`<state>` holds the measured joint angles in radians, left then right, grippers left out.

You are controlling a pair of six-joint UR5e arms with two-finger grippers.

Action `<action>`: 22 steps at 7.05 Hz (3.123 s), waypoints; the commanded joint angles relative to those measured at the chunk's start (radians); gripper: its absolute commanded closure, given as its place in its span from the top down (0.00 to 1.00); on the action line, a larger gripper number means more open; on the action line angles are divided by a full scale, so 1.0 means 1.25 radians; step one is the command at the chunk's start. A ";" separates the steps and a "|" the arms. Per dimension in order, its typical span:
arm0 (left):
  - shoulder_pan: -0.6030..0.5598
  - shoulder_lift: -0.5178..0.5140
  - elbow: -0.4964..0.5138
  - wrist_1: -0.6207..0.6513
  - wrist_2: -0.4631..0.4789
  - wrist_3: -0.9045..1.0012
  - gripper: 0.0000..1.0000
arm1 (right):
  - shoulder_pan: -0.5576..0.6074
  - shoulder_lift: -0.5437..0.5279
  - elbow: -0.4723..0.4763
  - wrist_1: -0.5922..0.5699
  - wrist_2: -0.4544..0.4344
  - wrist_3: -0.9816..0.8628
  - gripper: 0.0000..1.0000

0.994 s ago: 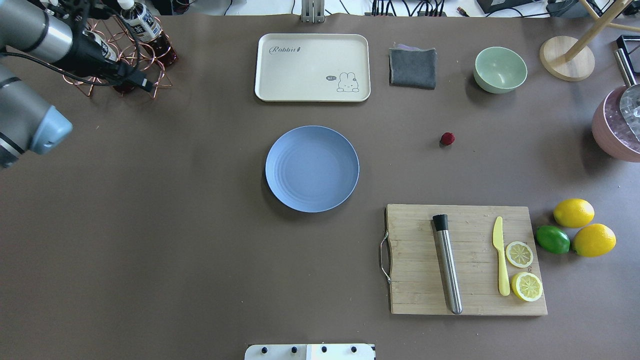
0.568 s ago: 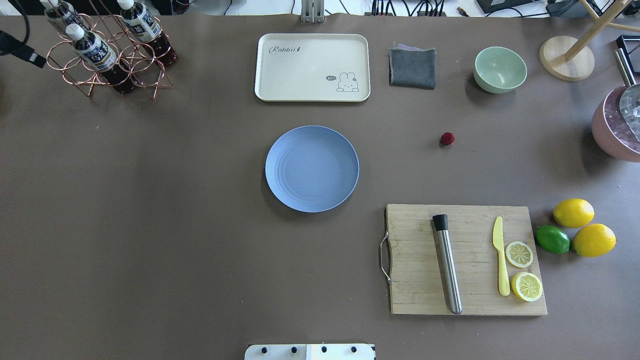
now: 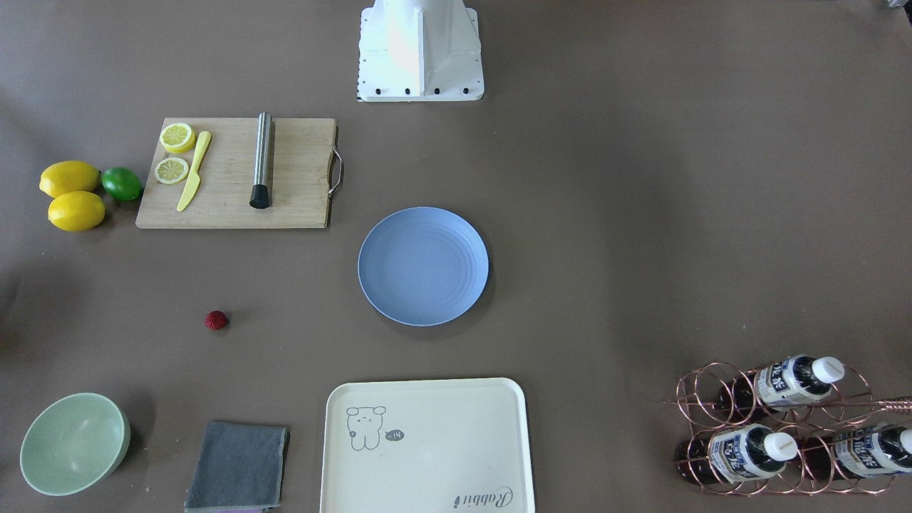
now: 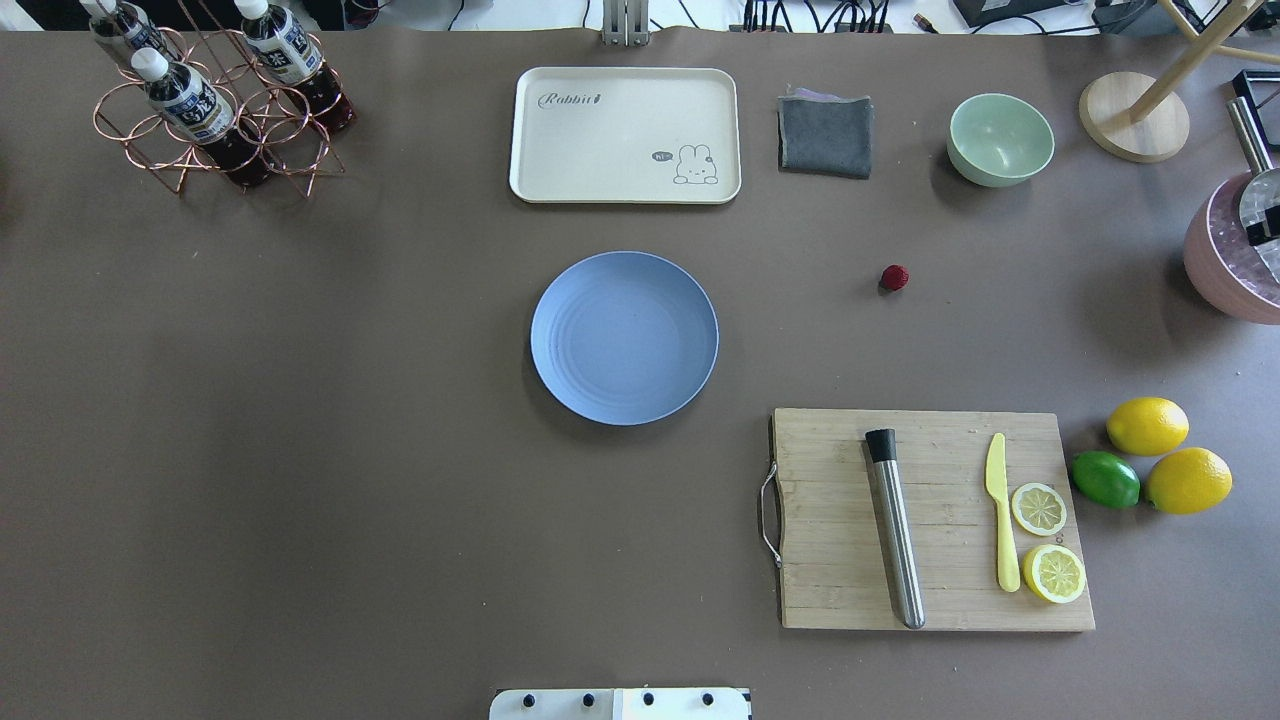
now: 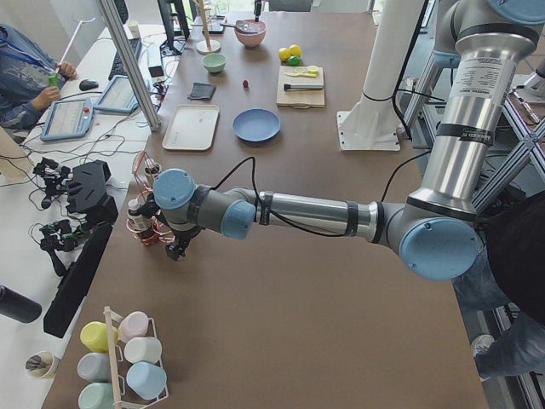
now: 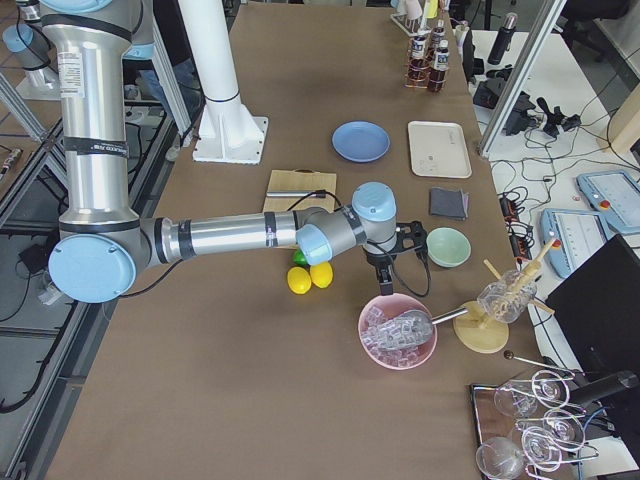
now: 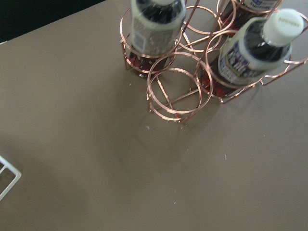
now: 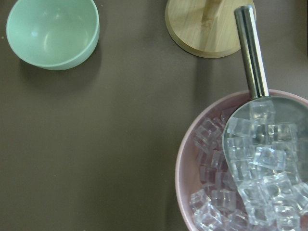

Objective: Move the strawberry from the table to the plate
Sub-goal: 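Lower the right gripper over the red strawberry and grasp it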

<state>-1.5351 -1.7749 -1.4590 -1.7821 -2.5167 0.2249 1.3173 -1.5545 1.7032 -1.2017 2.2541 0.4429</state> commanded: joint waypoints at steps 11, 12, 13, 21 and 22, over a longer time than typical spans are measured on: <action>-0.035 0.066 -0.037 0.046 -0.003 0.010 0.98 | -0.424 0.284 -0.118 0.000 -0.298 0.518 0.79; -0.035 0.066 -0.037 0.046 -0.004 0.011 0.98 | -0.424 0.283 -0.122 0.010 -0.299 0.518 0.76; -0.035 0.071 -0.037 0.045 -0.004 0.012 0.98 | -0.424 0.291 -0.145 0.038 -0.300 0.518 0.74; -0.035 0.076 -0.038 0.039 -0.014 0.010 0.98 | -0.424 0.316 -0.175 0.077 -0.300 0.506 0.00; -0.035 0.076 -0.038 0.039 -0.014 0.010 0.98 | -0.422 0.326 -0.149 0.062 -0.300 0.508 0.00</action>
<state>-1.5785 -1.6797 -1.5059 -1.7334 -2.5339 0.2378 0.7877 -1.1601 1.4877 -1.1085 1.8793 1.0720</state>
